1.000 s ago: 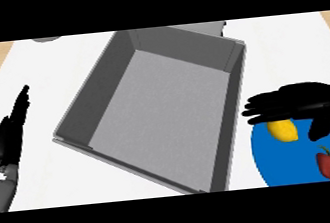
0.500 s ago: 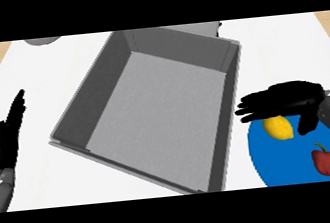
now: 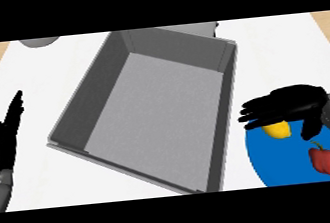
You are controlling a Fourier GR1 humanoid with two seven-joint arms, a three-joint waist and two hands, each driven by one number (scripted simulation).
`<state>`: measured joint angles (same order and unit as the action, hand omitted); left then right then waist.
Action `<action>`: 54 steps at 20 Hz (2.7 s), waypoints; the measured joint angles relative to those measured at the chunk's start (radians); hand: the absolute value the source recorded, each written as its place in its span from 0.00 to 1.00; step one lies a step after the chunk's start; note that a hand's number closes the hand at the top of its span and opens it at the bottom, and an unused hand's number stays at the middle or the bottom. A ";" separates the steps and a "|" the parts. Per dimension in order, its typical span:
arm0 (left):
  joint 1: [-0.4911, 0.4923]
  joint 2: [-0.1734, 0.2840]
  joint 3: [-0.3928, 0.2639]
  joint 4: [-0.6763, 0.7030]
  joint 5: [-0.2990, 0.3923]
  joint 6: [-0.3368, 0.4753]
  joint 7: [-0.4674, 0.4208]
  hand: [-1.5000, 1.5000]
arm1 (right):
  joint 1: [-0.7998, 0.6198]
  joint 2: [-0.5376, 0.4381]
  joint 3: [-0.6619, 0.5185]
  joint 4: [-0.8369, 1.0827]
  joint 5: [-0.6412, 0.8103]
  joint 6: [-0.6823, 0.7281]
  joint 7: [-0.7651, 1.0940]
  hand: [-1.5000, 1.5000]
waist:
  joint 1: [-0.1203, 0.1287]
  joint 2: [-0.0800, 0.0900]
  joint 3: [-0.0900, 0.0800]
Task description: Pick the lemon from the plate and place it in the cardboard box
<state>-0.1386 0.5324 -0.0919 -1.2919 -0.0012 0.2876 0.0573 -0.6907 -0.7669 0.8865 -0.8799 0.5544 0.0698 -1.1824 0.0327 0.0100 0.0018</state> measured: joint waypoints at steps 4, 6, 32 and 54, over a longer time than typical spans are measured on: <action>0.017 -0.004 0.007 -0.002 -0.002 -0.003 -0.009 0.50 | 0.005 -0.012 0.026 0.000 0.014 -0.020 -0.001 0.00 | -0.005 -0.002 0.000; 0.015 0.006 0.025 0.005 0.006 -0.017 -0.014 0.50 | 0.007 -0.010 0.037 0.005 0.031 -0.032 0.005 0.00 | -0.008 -0.003 -0.001; 0.037 -0.028 0.062 0.004 -0.037 -0.028 -0.018 0.50 | 0.033 0.186 -0.235 0.211 -0.039 -0.196 0.386 1.00 | -0.030 -0.012 -0.003; 0.063 -0.038 0.107 -0.032 -0.057 -0.060 0.002 0.50 | 0.036 0.197 -0.452 -0.495 -0.189 -0.102 0.888 1.00 | -0.042 -0.016 -0.003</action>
<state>-0.0754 0.4940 0.0150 -1.3234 -0.0580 0.2277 0.0590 -0.6551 -0.5700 0.4341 -1.3745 0.3657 -0.0326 -0.2944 -0.0088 -0.0062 -0.0009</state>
